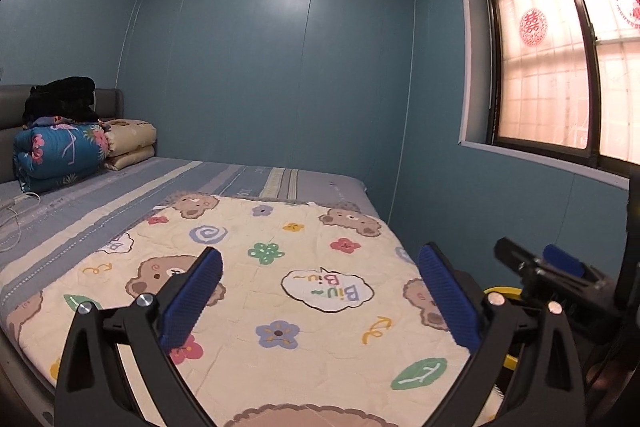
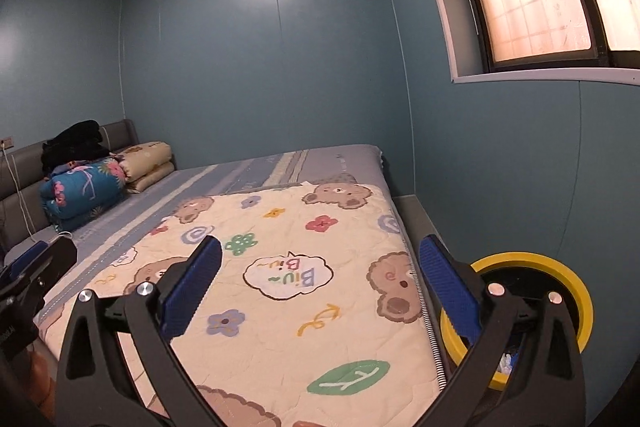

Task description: Collect trash

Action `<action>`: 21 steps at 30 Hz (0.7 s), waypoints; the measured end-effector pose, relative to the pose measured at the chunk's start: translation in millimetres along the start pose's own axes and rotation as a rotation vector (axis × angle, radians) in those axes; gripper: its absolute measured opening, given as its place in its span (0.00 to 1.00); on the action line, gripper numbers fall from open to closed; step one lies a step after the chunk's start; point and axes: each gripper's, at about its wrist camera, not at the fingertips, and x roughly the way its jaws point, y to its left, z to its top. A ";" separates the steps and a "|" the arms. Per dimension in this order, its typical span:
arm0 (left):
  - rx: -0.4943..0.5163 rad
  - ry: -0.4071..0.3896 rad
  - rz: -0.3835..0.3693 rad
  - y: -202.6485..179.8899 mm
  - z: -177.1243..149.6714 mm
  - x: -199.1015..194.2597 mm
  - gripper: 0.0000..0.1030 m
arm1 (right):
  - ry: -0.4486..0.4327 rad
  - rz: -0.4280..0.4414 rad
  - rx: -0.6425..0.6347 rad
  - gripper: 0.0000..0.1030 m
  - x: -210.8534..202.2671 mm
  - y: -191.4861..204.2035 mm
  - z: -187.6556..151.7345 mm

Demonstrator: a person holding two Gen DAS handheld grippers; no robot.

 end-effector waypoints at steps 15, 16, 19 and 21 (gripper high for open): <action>-0.015 -0.014 0.005 -0.9 -4.2 -8.3 0.92 | -0.030 0.009 -0.005 0.92 -11.0 -1.1 -21.1; -0.014 -0.012 0.007 -0.5 -3.9 -6.6 0.92 | -0.032 0.006 -0.005 0.92 -11.0 -1.4 -21.2; -0.018 -0.007 0.008 0.7 -5.1 -4.7 0.92 | -0.042 -0.006 -0.005 0.92 -11.9 -1.8 -21.2; -0.020 -0.004 0.012 1.0 -5.7 -3.4 0.92 | -0.045 -0.009 -0.007 0.92 -12.7 -1.0 -21.3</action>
